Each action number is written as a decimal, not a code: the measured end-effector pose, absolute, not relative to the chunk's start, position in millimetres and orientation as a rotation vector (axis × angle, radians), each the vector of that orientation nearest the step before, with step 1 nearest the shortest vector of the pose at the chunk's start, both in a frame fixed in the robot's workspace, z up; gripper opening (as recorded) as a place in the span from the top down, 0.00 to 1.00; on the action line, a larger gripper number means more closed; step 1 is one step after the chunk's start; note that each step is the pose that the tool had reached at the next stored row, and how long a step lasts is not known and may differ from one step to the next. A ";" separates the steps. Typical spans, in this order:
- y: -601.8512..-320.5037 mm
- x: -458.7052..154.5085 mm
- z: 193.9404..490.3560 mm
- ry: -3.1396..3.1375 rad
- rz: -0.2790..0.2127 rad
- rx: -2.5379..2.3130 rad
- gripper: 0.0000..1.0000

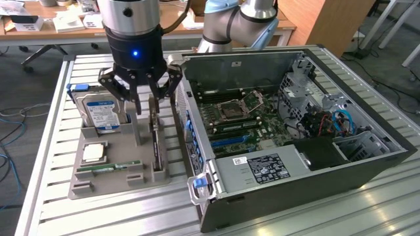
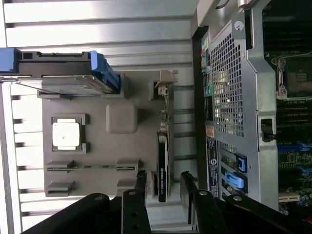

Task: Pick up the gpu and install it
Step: 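Pick up the gpu and move the gpu toward the slot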

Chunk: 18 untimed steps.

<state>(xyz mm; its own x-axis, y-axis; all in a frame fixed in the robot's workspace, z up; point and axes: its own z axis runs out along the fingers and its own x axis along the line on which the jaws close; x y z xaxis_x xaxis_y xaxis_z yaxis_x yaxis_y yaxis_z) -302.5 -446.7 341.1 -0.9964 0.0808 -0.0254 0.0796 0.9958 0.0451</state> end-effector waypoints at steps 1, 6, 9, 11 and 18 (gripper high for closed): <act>-446.7 -302.6 339.5 3.111 0.068 0.125 0.59; -446.7 -302.6 331.5 3.111 0.068 0.125 0.59; -446.7 -302.6 326.6 3.111 0.069 0.125 0.59; -446.7 -302.6 323.4 3.111 0.069 0.125 0.59; -446.7 -302.6 311.1 3.111 0.069 0.125 0.59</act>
